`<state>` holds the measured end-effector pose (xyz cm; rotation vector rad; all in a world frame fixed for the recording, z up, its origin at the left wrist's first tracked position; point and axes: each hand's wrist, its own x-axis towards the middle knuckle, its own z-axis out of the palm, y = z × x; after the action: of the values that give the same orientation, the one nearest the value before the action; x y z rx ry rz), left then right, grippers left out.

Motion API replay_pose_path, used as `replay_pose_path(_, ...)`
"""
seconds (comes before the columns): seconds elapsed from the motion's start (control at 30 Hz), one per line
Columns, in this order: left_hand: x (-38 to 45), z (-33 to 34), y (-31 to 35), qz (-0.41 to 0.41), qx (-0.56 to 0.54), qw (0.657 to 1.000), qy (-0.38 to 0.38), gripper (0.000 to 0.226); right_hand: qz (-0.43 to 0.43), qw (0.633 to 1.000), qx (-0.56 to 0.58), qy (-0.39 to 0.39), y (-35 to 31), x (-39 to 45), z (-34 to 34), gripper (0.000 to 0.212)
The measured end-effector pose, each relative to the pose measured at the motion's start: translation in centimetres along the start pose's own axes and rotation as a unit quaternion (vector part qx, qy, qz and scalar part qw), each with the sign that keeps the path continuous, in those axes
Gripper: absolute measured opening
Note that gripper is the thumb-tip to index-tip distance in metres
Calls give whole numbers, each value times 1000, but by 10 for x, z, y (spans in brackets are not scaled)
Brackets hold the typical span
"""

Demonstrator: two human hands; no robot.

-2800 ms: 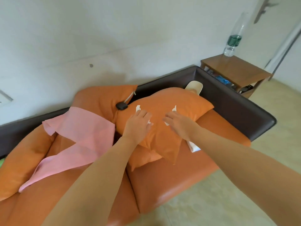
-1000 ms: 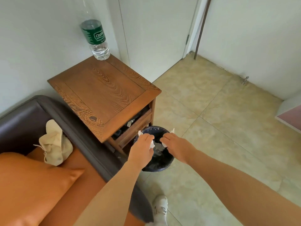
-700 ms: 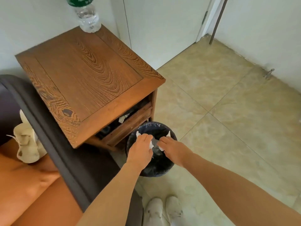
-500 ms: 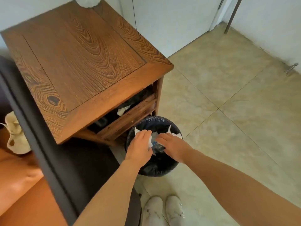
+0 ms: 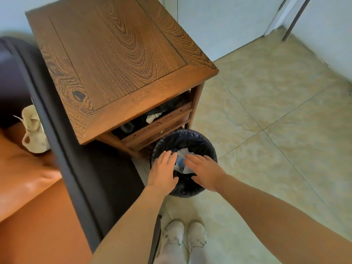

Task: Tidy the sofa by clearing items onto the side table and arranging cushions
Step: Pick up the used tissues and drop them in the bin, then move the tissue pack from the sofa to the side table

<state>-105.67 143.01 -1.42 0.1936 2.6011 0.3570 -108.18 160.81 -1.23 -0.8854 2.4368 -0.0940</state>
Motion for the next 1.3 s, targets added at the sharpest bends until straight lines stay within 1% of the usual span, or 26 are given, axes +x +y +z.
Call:
replay_pose_path(0.1,-24,-19,5,-5,27,999,17,79,-16,1000,-21,7,-13,-15,-20,65)
replay_pose_path(0.2,-55,-48,6,0,80,995,67,74,-45,998,-46,22,-31,-26,-53,65)
replay_pose_path(0.3,-89,-77,-4,-19,92,986,138,69,-83,992,-70,60,-57,-26,-92,61)
replay_pose_path(0.47,-143,-117,-40,-18,110,954,279,64,-119,976,-122,138,-117,-19,-143,60)
replay_pose_path(0.6,-190,-135,-76,-38,116,934,337,58,-160,959,-132,191,-171,-15,-161,57)
replay_pose_path(0.7,-227,-133,-105,-56,124,928,346,56,-178,950,-140,216,-215,-11,-163,55)
replay_pose_path(0.97,-331,-100,-186,-100,118,926,343,56,-216,940,-141,224,-345,-2,-133,48)
replay_pose_path(1.1,-378,-78,-228,-138,118,924,335,62,-233,938,-140,214,-404,5,-111,48)
replay_pose_path(1.23,-421,-51,-259,-172,100,927,319,69,-258,940,-134,178,-450,10,-88,51)
replay_pose_path(1.3,-439,-39,-273,-180,99,930,305,78,-272,939,-141,154,-469,12,-79,53)
